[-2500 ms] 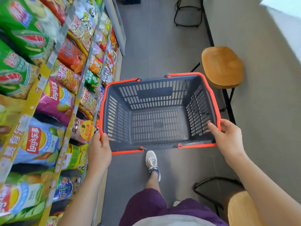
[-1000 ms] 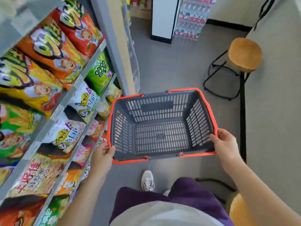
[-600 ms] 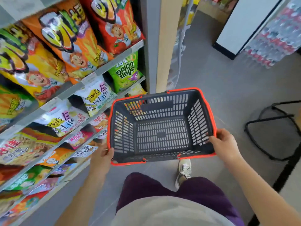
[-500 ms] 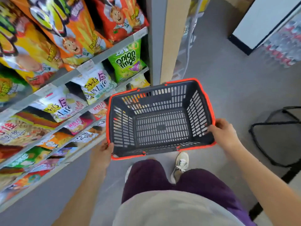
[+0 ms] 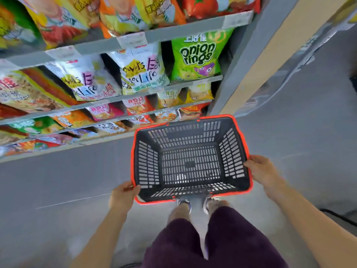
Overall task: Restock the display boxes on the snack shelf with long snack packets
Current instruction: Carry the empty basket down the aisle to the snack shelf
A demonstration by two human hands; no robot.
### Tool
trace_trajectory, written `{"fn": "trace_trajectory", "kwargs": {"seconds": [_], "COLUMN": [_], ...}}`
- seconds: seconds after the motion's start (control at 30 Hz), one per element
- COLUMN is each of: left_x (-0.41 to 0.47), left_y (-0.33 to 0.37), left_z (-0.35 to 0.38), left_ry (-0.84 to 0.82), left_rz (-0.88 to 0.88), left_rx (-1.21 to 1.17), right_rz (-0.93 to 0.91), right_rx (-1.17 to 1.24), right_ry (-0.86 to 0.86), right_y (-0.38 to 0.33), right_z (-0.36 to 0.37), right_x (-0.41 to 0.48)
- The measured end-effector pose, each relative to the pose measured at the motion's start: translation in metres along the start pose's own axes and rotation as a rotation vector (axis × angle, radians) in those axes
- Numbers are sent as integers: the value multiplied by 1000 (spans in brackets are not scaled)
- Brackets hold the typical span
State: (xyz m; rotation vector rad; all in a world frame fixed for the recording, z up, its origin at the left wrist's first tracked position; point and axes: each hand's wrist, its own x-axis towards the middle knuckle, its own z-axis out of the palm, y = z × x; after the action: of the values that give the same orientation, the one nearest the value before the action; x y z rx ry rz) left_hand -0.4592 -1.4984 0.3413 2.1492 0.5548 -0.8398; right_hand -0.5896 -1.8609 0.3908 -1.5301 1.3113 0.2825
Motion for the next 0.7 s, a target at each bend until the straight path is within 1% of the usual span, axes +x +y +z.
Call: {"fn": "trace_trajectory", "kwargs": {"seconds": [0.2, 0.4, 0.5, 0.57, 0.7], "left_x": [73, 180, 229, 261, 313], "left_y": [-36, -80, -99, -110, -132], "left_z": [50, 124, 159, 179, 210], "left_ry": [42, 46, 52, 64, 91], "left_rz": [-97, -114, -123, -117, -89], "left_rx": [92, 201, 251, 243, 200], "right_rz": [90, 232, 236, 198, 131], "right_rx": [-101, -104, -98, -63, -18], "right_ry": [-165, -220, -257, -240, -130], "right_y": [22, 67, 88, 100, 121], "right_z": [38, 87, 111, 128, 161], "right_x": [113, 227, 275, 304, 349]}}
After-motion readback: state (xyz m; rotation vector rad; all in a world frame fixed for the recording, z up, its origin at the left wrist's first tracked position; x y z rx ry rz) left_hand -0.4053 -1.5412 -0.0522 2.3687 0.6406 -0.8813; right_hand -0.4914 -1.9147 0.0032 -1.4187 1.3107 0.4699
